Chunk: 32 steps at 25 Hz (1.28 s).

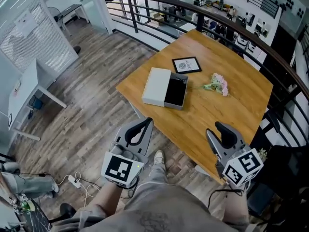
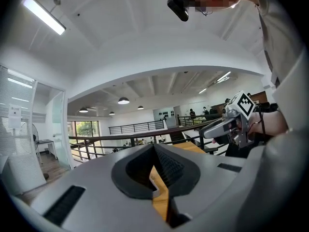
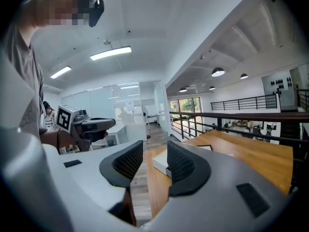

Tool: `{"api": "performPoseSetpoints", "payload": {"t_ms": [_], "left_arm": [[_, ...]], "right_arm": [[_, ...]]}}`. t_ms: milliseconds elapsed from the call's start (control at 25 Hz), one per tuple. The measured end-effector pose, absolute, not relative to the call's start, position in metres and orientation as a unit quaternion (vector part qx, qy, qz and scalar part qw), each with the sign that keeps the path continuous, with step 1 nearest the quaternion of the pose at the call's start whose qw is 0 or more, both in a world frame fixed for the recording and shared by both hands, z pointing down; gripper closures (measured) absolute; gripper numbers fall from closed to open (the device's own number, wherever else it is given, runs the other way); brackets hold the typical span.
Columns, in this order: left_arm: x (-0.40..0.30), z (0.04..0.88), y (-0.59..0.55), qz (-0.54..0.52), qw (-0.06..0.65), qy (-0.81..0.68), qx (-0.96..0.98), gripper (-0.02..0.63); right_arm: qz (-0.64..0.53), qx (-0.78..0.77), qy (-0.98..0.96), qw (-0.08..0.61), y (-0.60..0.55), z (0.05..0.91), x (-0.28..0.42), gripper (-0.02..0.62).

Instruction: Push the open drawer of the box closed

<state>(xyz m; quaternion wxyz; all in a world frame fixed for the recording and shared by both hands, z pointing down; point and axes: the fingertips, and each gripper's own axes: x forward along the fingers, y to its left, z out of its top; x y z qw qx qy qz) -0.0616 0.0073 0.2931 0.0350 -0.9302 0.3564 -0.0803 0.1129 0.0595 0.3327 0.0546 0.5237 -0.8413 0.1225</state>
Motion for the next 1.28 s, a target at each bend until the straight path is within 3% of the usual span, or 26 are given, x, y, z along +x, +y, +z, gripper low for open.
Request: {"api": "performPoseSetpoints", "payload": {"t_ms": [520, 1280], "left_arm": [[-0.073, 0.368, -0.146, -0.163, -0.013, 0.314, -0.935, 0.591], [-0.054, 0.475, -0.204, -0.253, -0.116, 0.269, -0.922, 0.591]], "right_arm": [[0.213, 0.538, -0.792, 0.197, -0.095, 0.44, 0.13, 0.434], [0.268, 0.479, -0.76, 0.349, -0.181, 0.578, 0.154, 0.436]]}}
